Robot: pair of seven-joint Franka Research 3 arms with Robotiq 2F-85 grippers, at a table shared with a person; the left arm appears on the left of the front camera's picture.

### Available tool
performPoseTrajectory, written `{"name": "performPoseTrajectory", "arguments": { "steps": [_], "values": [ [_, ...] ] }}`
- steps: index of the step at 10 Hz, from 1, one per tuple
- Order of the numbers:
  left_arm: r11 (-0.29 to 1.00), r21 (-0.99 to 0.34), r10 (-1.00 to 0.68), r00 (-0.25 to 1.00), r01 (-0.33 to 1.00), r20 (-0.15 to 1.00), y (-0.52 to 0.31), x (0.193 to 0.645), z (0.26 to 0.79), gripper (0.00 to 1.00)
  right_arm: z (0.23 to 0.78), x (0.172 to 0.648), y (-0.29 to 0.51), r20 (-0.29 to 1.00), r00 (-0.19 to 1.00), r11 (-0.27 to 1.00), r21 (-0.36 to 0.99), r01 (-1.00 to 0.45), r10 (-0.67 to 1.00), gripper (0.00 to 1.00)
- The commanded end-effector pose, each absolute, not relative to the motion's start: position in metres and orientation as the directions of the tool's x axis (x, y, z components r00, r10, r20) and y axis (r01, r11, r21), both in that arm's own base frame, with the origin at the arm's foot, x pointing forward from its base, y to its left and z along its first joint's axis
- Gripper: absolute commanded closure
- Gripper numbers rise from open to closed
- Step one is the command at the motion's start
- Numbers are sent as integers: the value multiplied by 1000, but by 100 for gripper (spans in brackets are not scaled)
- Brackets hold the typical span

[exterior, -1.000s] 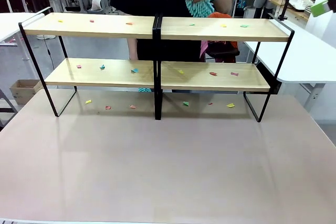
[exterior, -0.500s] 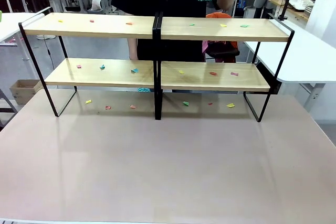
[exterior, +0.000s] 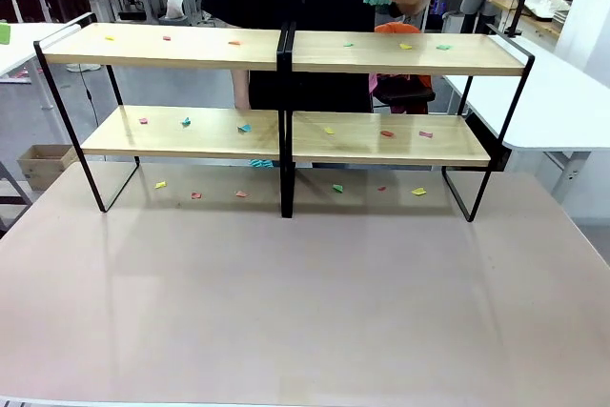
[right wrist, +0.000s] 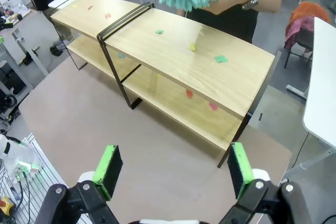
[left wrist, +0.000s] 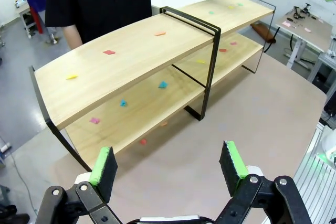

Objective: Clean the shelves.
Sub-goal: Pick up the Duster when the human hands it over.

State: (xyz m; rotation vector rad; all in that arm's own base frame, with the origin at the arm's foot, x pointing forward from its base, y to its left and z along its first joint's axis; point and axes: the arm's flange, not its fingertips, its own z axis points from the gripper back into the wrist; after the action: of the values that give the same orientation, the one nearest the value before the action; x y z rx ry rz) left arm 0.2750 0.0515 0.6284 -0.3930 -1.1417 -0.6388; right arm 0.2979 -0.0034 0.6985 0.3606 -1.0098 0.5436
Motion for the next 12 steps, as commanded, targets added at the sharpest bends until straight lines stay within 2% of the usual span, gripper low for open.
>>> {"name": "performPoseTrajectory", "arguments": {
  "steps": [1, 6, 7, 12],
  "values": [
    [753, 50, -286, 258, 656, 923, 45, 275, 610, 0, 702, 297, -3, 867, 431, 804, 61, -592, 251, 0],
    [775, 39, -277, 283, 631, 918, 36, 282, 611, 0, 698, 302, 1, 855, 442, 792, 65, -608, 270, 0],
    [748, 27, -279, 277, 663, 919, 43, 281, 624, 0, 698, 305, 1, 851, 449, 791, 69, -608, 270, 0],
    [748, 27, -279, 277, 663, 919, 43, 281, 624, 0, 693, 303, 1, 851, 447, 802, 52, -595, 276, 0]
  ]
}}
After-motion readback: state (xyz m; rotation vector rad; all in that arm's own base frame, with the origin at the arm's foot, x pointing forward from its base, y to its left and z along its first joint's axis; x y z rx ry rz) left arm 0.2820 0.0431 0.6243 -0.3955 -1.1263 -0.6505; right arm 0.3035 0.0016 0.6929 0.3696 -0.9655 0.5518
